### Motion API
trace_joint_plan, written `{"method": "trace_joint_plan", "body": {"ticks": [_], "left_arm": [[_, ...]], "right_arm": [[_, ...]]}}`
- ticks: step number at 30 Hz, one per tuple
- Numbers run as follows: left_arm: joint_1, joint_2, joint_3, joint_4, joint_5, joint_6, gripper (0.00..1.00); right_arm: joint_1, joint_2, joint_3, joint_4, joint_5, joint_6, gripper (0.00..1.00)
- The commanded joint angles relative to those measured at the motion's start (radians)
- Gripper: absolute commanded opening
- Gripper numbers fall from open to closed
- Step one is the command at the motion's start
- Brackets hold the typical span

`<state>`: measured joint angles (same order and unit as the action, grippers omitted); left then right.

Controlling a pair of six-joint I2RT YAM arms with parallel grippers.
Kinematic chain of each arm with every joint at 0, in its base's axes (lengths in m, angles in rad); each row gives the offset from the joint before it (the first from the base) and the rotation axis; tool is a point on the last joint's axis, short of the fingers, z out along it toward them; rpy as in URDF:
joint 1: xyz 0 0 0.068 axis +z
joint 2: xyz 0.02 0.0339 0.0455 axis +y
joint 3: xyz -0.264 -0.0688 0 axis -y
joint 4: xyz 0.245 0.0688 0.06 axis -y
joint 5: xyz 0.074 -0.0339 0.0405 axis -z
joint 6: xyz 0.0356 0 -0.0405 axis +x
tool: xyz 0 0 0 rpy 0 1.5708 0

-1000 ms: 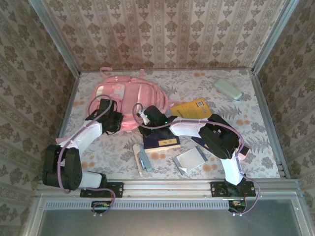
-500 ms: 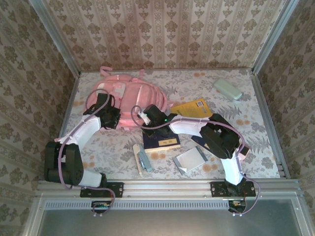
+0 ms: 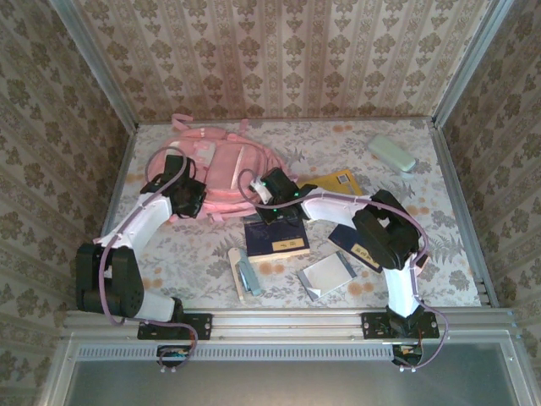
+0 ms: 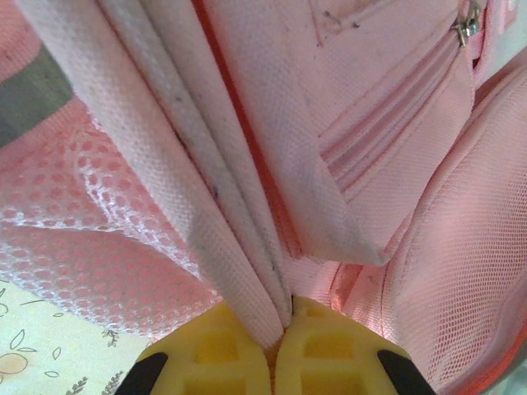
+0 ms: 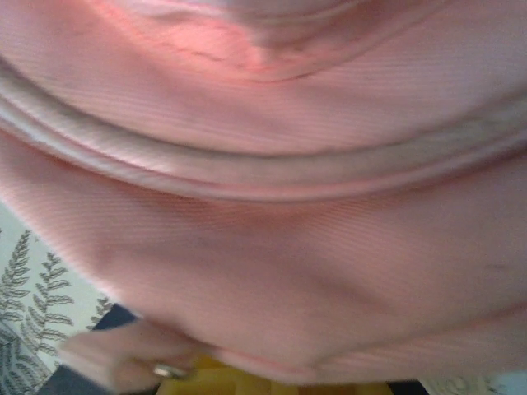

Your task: Pack the student bag

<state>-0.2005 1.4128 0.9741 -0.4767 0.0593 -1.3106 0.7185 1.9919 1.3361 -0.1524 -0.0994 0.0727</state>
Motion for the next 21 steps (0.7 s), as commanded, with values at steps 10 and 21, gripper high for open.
{"method": "trace_joint_plan", "body": {"ticks": [10, 21], "left_arm": [[0.023, 0.004, 0.093, -0.041, -0.075, 0.076, 0.0], [-0.012, 0.172, 0.364, -0.027, 0.044, 0.405, 0.0]], "right_arm": [[-0.162, -0.049, -0.005, -0.087, -0.012, -0.056, 0.0], [-0.17, -0.185, -0.071, 0.029, -0.106, -0.091, 0.0]]}}
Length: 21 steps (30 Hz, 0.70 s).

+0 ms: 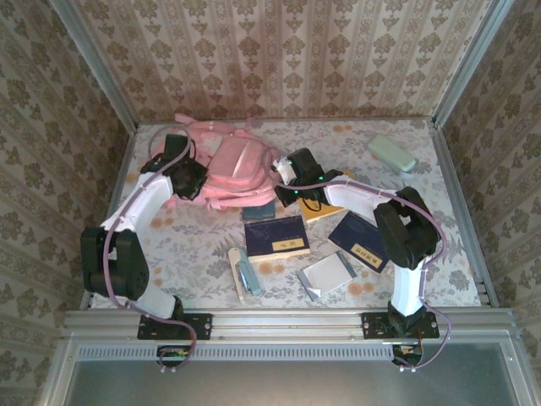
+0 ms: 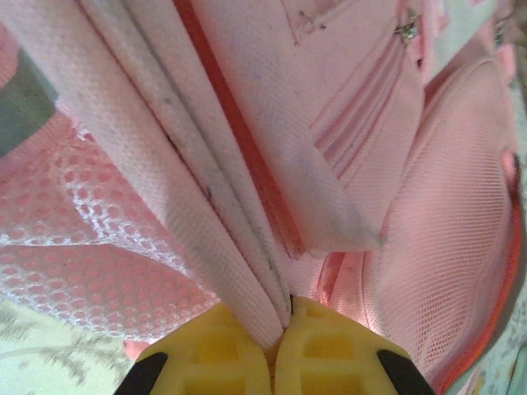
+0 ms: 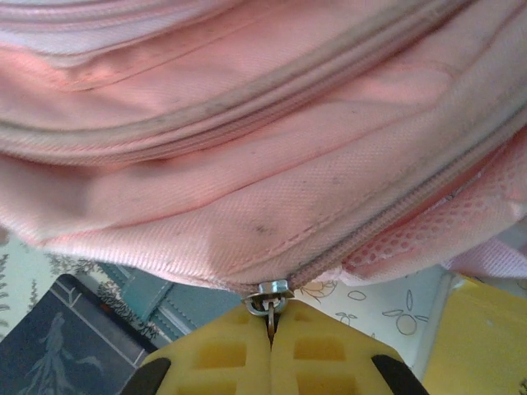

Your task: Pack the student bag

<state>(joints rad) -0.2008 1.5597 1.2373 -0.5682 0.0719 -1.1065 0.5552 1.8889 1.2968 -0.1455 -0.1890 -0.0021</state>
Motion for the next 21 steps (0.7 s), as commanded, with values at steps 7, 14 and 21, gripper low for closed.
{"method": "trace_joint_plan", "body": {"ticks": [7, 14, 21], "left_arm": [[-0.021, 0.179, 0.297, 0.119, 0.257, 0.386, 0.08], [-0.005, 0.326, 0.469, -0.03, 0.321, 0.342, 0.48], [-0.006, 0.162, 0.248, -0.12, 0.26, 0.109, 0.61]], "right_arm": [[0.044, -0.22, -0.125, 0.067, 0.007, -0.016, 0.0], [0.165, -0.164, -0.072, 0.02, 0.065, 0.089, 0.0], [0.192, -0.045, -0.056, 0.124, 0.024, 0.295, 0.0]]}}
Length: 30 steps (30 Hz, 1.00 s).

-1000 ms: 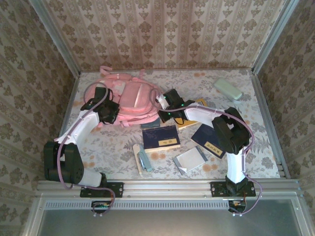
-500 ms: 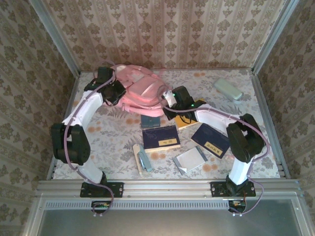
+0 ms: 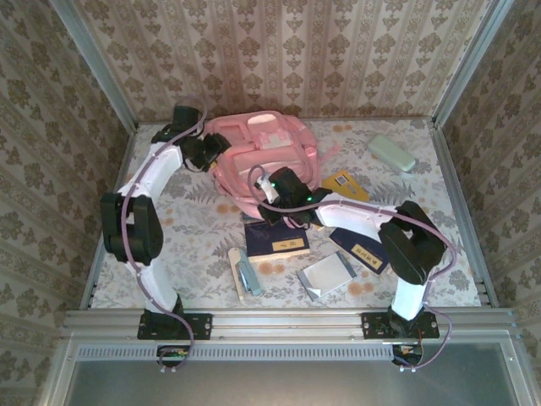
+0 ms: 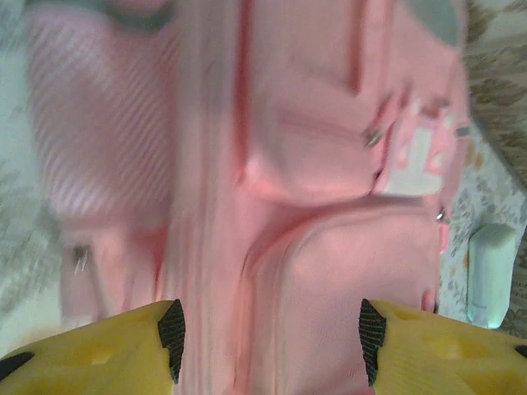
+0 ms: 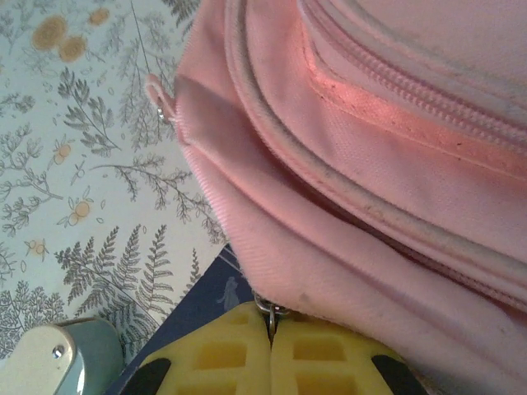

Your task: Pack the student bag

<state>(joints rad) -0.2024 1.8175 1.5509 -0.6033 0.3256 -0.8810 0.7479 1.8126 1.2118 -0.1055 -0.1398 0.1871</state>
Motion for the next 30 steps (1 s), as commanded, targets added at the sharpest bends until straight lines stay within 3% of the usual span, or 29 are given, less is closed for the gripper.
{"method": "trace_joint_plan", "body": {"ticks": [1, 10, 22, 30], "left_arm": [[-0.005, -0.128, -0.117, -0.082, 0.009, -0.137, 0.61], [-0.03, -0.364, -0.535, 0.126, 0.026, -0.367, 0.57], [-0.08, -0.281, -0.586, 0.331, 0.07, -0.448, 0.42], [-0.107, -0.276, -0.594, 0.349, 0.073, -0.449, 0.32]], "right_arm": [[0.0, 0.043, 0.026, 0.107, -0.039, 0.124, 0.0], [0.017, 0.083, 0.026, 0.184, -0.063, 0.175, 0.0], [0.021, 0.085, -0.006, 0.212, -0.085, 0.201, 0.0], [0.021, 0.097, -0.004, 0.213, -0.083, 0.202, 0.0]]}}
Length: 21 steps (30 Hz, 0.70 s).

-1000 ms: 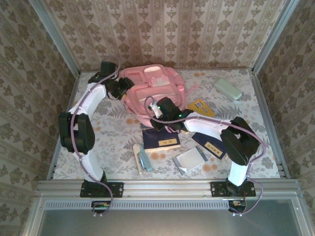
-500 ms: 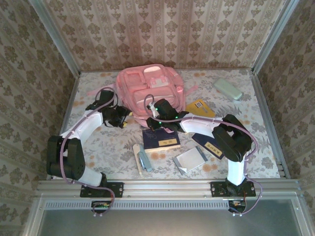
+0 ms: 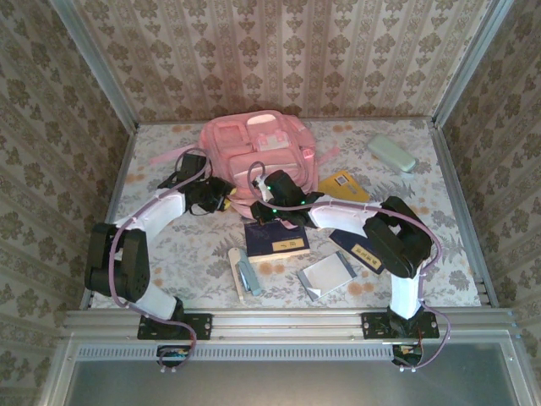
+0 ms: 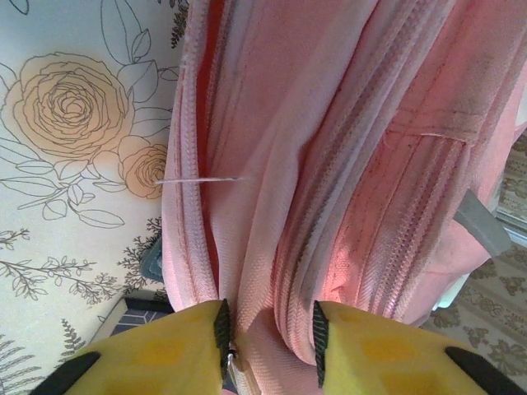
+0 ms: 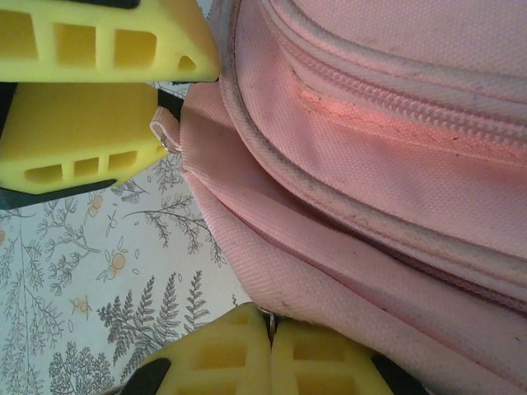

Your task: Pack the student bag

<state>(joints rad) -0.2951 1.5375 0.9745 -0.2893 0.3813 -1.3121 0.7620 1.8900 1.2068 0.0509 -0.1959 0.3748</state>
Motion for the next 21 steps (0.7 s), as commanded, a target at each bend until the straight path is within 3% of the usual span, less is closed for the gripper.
{"method": "trace_joint_plan", "body": {"ticks": [1, 9, 21], "left_arm": [[-0.016, 0.004, -0.021, 0.035, 0.016, -0.019, 0.3], [-0.018, 0.001, -0.039, 0.035, 0.006, -0.009, 0.0], [0.022, -0.032, 0.106, -0.119, -0.109, 0.137, 0.0]], "right_arm": [[0.007, 0.024, 0.001, 0.057, -0.025, 0.014, 0.0], [0.007, 0.032, 0.002, 0.04, -0.004, 0.004, 0.0], [0.007, -0.002, -0.01, -0.1, 0.107, -0.092, 0.0]]}}
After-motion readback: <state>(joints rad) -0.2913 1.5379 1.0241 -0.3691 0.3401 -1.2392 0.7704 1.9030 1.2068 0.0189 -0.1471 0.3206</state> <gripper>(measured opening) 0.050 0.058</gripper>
